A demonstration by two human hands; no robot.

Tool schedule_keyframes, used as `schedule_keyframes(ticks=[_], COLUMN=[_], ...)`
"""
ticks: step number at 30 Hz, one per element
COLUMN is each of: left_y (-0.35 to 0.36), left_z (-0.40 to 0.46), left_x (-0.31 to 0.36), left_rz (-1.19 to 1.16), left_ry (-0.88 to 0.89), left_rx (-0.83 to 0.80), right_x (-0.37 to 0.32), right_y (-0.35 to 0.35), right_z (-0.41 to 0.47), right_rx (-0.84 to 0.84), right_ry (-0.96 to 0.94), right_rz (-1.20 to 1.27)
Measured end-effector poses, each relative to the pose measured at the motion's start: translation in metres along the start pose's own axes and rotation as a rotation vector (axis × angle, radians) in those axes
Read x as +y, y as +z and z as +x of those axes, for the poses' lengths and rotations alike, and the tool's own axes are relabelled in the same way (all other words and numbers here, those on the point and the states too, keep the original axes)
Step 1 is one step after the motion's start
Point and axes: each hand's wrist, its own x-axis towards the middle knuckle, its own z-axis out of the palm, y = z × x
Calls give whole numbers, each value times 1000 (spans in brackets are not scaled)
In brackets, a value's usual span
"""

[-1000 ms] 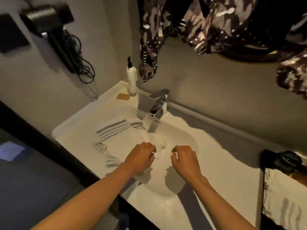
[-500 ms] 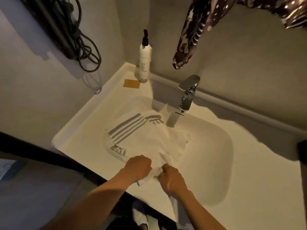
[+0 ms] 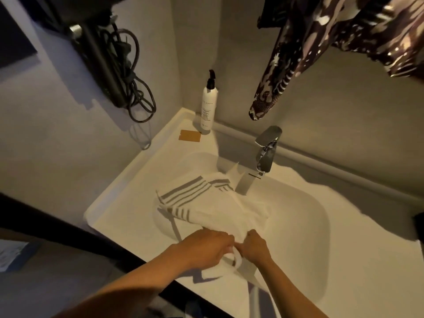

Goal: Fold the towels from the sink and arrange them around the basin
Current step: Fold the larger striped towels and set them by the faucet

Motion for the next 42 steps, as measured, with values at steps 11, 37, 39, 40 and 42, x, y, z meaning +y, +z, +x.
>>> schedule_keyframes(ticks=[11, 37, 39, 40, 42], left_y=[-33, -33, -24, -19, -13], left_z=[25, 2, 5, 7, 9], left_x=[-27, 24, 27, 26, 28], left_rz=[-1884, -411, -396, -386, -417], left_ry=[-699, -313, -295, -267, -243], left_rx=[478, 201, 185, 187, 190], right_x=[-36, -89, -79, -76, -69], right_y=[-51, -66, -67, -65, -61], right_z=[-80, -71, -67, -67, -66], right_rx=[511, 94, 158, 197, 320], right_ry=[-918, -490, -503, -514, -495], right_rz=[-15, 388, 258, 192, 131])
